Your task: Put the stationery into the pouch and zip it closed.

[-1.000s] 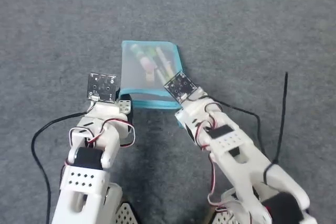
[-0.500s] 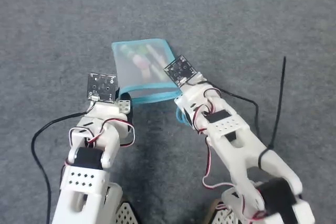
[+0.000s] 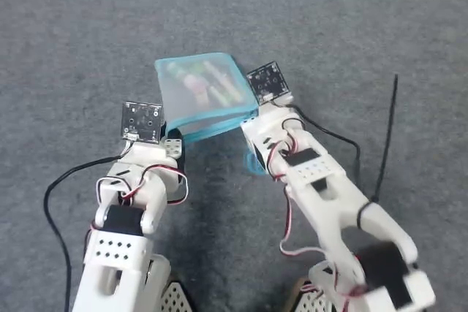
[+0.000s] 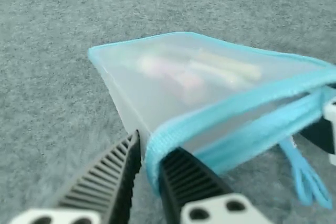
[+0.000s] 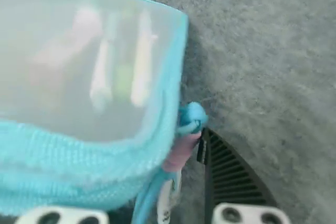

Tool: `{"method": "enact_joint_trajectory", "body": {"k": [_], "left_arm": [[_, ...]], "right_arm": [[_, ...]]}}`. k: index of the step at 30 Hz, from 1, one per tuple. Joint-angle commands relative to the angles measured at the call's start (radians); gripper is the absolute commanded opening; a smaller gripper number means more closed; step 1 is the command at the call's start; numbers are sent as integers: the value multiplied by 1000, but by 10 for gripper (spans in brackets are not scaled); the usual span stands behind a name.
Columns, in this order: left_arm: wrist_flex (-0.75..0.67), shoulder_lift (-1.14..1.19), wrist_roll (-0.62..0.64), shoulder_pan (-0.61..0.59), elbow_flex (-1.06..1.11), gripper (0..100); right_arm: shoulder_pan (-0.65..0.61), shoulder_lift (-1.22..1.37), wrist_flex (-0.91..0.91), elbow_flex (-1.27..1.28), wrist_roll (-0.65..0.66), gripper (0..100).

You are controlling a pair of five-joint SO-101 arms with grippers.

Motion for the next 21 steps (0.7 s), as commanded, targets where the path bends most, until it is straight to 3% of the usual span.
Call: {"method": "enact_joint_trajectory", "body": {"k": [1,6,10,15,21], "left_arm": [[-2,0,8,0,-62,12],[-2,0,6,0,-61,12],[-3,0,6,0,-61,12],[-3,2,6,0,-58,12],[-57,6,3,2,-16,12]], "right_arm": [[13,87,-31,-112,-28,139],[42,77,7,-117,-23,0],[39,-25,234,-121,-20,6],[33,-252,568,-146,103,6],[-44,-472,794,-152,140,6]]}}
